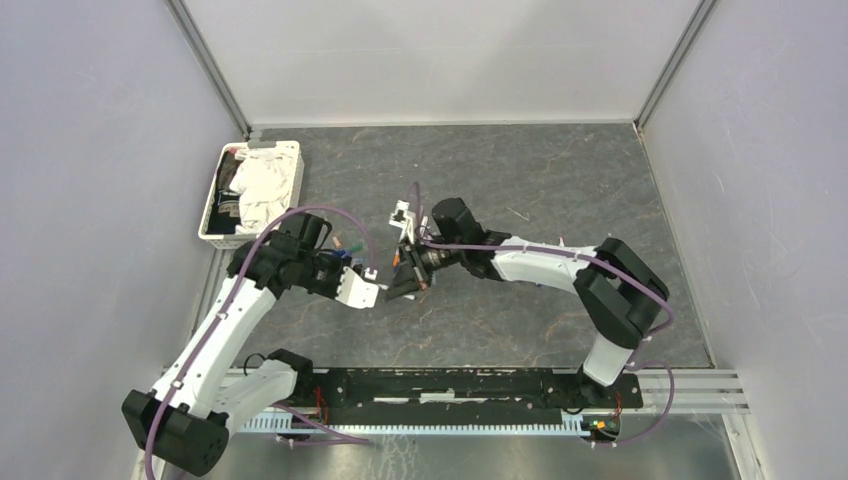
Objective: Open the pen caps
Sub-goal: Open the pen cap from the pen, then place the pen cap at the center of the board.
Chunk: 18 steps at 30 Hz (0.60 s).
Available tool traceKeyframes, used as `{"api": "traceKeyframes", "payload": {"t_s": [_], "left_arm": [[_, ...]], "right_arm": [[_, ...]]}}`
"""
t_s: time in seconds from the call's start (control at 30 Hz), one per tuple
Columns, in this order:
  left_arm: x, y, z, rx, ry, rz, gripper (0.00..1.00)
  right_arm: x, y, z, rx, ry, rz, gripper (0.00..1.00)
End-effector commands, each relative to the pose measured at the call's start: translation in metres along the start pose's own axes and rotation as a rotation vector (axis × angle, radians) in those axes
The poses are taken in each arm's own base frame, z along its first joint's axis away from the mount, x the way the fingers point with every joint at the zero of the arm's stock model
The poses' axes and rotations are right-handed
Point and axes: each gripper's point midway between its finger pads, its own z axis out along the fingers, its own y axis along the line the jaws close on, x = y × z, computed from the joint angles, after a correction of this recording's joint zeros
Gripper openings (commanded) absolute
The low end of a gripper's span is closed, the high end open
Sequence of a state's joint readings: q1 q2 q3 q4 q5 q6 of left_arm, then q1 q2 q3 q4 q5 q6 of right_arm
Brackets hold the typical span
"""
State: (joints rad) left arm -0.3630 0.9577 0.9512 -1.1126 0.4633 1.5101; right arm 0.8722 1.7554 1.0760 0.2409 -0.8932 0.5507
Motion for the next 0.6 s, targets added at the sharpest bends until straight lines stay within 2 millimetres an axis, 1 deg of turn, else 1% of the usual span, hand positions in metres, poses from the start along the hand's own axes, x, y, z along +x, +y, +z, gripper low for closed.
{"api": "traceKeyframes", "payload": {"t_s": [0.0, 0.13, 0.2, 0.23, 0.3, 0.37, 0.4, 0.5, 0.57], "left_arm": [[0.015, 0.001, -0.003, 0.004, 0.078, 0.01, 0.02], [0.02, 0.004, -0.001, 0.0, 0.098, 0.008, 0.02], [0.024, 0.007, 0.003, -0.006, 0.106, -0.028, 0.02], [0.027, 0.007, 0.008, -0.003, 0.113, -0.056, 0.02], [0.034, 0.012, 0.018, -0.013, 0.121, -0.17, 0.02], [0.041, 0.016, 0.03, -0.011, 0.124, -0.262, 0.02], [0.046, 0.016, 0.035, 0.002, 0.125, -0.313, 0.02], [0.059, 0.023, 0.048, 0.0, 0.113, -0.413, 0.02], [0.073, 0.026, 0.055, -0.021, 0.119, -0.452, 0.02]], "right_arm": [[0.032, -0.03, -0.033, 0.139, 0.037, 0.002, 0.0], [0.049, -0.045, -0.05, 0.244, 0.081, -0.015, 0.0], [0.047, -0.057, -0.065, 0.352, 0.068, -0.044, 0.0], [0.042, -0.065, -0.077, 0.423, 0.038, -0.053, 0.0], [0.033, -0.088, -0.11, 0.604, -0.038, -0.051, 0.0], [0.028, -0.113, -0.151, 0.829, -0.103, -0.042, 0.0], [0.028, -0.12, -0.169, 0.924, -0.129, -0.04, 0.0], [0.03, -0.138, -0.222, 1.174, -0.199, -0.005, 0.0], [0.033, -0.146, -0.248, 1.294, -0.234, 0.02, 0.0]]}}
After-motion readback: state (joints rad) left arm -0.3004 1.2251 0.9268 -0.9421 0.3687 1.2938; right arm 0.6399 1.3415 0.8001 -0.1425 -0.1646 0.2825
